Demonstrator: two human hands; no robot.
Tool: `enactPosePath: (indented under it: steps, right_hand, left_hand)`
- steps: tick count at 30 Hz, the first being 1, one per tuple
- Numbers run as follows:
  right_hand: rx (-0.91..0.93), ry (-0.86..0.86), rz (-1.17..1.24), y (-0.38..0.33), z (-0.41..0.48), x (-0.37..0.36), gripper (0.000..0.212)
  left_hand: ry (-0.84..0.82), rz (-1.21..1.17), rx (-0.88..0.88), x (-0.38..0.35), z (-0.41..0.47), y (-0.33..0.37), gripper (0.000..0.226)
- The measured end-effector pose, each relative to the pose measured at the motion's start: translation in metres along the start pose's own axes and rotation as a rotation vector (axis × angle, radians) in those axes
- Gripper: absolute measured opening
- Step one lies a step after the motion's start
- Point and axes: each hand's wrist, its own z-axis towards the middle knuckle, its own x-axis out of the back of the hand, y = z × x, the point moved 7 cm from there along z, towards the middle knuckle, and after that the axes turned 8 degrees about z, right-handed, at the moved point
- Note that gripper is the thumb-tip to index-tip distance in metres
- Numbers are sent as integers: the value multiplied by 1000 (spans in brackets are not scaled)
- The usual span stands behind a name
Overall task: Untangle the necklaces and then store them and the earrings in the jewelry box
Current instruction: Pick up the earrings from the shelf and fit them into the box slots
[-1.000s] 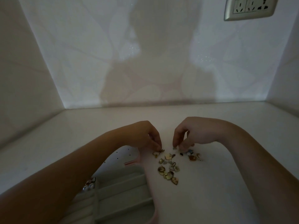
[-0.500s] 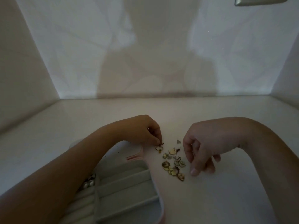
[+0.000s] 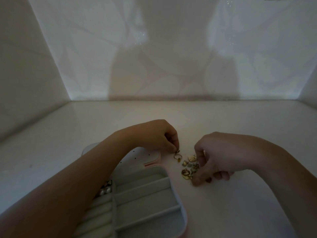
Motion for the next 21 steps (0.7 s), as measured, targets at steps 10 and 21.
enactPosePath:
  steps: [10,21]
  right_hand:
    - [352,83,-27,-26,4,7,25]
    - [393,61,90,-22,11,7,11]
  left_hand:
    - [17,11,-9,0,2,-2,18]
    - [-25,-22,-31,0,-1,-2,16]
